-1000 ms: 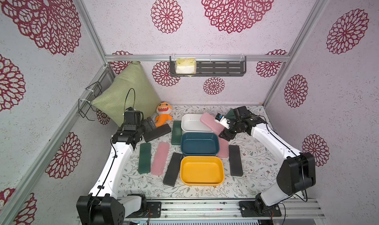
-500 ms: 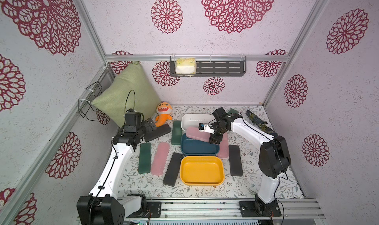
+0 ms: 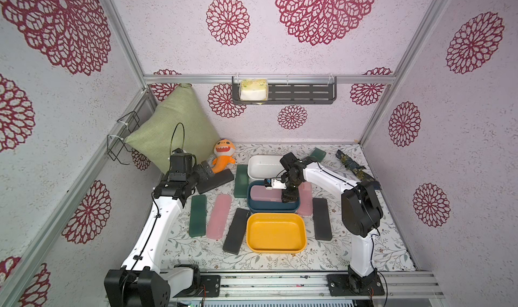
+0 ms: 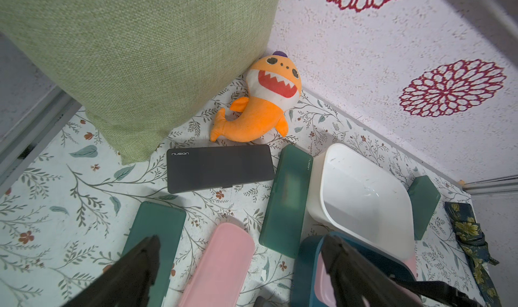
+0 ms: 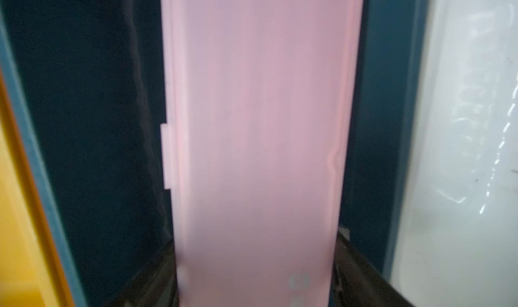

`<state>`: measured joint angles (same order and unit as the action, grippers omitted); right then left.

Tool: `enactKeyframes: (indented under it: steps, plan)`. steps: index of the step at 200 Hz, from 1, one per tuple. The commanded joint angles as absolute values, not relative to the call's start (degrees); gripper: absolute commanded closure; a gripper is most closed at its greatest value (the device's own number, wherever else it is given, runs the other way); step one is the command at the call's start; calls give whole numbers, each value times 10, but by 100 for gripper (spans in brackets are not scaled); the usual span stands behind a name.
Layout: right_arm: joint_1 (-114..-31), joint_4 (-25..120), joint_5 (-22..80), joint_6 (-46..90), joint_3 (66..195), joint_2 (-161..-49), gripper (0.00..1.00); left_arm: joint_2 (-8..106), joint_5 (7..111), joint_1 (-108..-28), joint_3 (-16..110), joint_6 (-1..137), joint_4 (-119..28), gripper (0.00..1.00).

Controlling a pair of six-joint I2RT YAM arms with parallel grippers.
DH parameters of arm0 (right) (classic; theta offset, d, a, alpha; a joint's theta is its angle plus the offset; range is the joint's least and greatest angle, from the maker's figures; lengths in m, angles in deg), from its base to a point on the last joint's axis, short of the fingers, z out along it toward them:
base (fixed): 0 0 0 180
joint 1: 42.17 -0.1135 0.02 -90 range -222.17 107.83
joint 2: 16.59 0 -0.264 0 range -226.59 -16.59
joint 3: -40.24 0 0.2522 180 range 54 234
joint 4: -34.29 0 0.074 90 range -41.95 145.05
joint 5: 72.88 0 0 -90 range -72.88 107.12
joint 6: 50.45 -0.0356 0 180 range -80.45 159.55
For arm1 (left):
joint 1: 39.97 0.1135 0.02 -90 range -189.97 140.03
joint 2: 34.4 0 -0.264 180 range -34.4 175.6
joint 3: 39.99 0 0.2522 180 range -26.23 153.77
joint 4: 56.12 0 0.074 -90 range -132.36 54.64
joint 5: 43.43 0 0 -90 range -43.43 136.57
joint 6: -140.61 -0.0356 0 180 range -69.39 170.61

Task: Place the pencil cases by color into the storage box
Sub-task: Place the pencil case at the storage box.

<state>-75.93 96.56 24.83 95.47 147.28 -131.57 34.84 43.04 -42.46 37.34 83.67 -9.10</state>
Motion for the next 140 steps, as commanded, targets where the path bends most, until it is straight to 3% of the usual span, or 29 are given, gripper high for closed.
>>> enactKeyframes:
  steps: [1,140]
  plan:
    - [-764,978,253,967,1494,-1324,30,339,426,-427,368,834,-101,3]
    - [-771,962,248,964,1484,-1377,19,335,432,-427,369,833,-94,3]
